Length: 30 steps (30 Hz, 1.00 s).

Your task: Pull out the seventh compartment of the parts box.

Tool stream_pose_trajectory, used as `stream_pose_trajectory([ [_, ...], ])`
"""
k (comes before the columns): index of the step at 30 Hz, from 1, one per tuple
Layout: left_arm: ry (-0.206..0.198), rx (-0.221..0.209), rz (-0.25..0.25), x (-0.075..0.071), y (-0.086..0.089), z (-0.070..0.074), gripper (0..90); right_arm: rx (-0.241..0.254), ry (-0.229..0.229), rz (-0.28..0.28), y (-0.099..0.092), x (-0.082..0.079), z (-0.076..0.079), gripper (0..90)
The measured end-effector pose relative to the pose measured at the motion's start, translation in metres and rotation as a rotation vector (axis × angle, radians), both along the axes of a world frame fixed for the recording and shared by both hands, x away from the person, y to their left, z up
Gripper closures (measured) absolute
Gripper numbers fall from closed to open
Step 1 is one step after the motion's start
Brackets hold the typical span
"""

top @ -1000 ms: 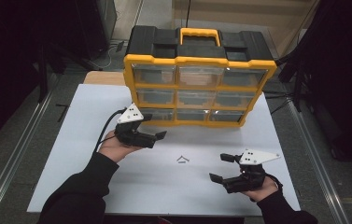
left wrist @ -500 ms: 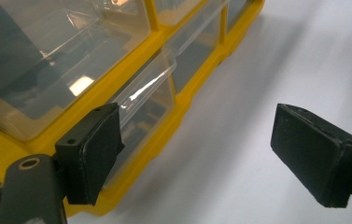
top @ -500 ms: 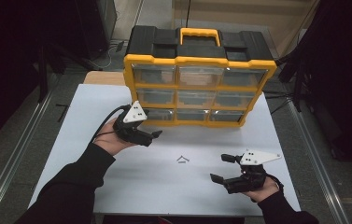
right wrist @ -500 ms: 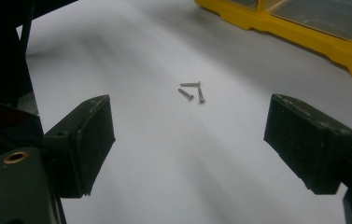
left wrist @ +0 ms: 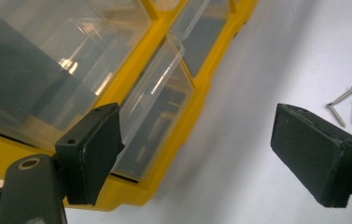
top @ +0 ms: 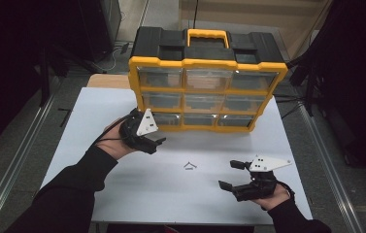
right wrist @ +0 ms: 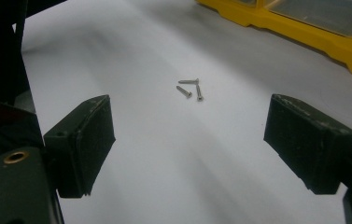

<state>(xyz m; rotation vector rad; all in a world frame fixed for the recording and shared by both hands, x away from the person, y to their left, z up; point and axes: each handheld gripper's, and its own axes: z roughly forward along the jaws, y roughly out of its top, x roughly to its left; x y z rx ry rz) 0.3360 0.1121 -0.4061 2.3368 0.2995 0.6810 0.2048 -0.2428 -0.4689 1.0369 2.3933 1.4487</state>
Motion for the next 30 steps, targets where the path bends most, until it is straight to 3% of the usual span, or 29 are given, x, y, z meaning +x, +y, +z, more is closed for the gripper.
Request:
stream_pose_trajectory([
  [7, -0.081, 0.103, -0.038, 0.001, -0.007, 0.000, 16.2, -0.004, 0.010, 0.004, 0.001, 0.001, 0.000, 17.2],
  [11, -0.140, 0.190, -0.070, 0.002, -0.011, -0.003, 16.3, -0.004, 0.010, 0.002, 0.000, 0.000, 0.000, 17.2],
  [13, -0.144, 0.197, -0.076, 0.003, -0.012, -0.002, 22.9, -0.004, 0.003, 0.001, -0.001, 0.000, 0.000, 17.2],
  [17, -0.165, 0.218, -0.082, 0.004, -0.014, -0.001, 23.0, -0.006, 0.012, 0.003, 0.000, 0.001, 0.000, 17.2],
  [18, -0.182, 0.252, -0.091, 0.005, -0.014, -0.002, 23.0, -0.007, 0.011, 0.004, 0.001, 0.001, 0.000, 17.2],
  [30, -0.229, 0.354, -0.134, 0.008, -0.022, -0.003, 23.0, -0.003, 0.015, 0.008, 0.000, 0.002, -0.001, 17.5],
])
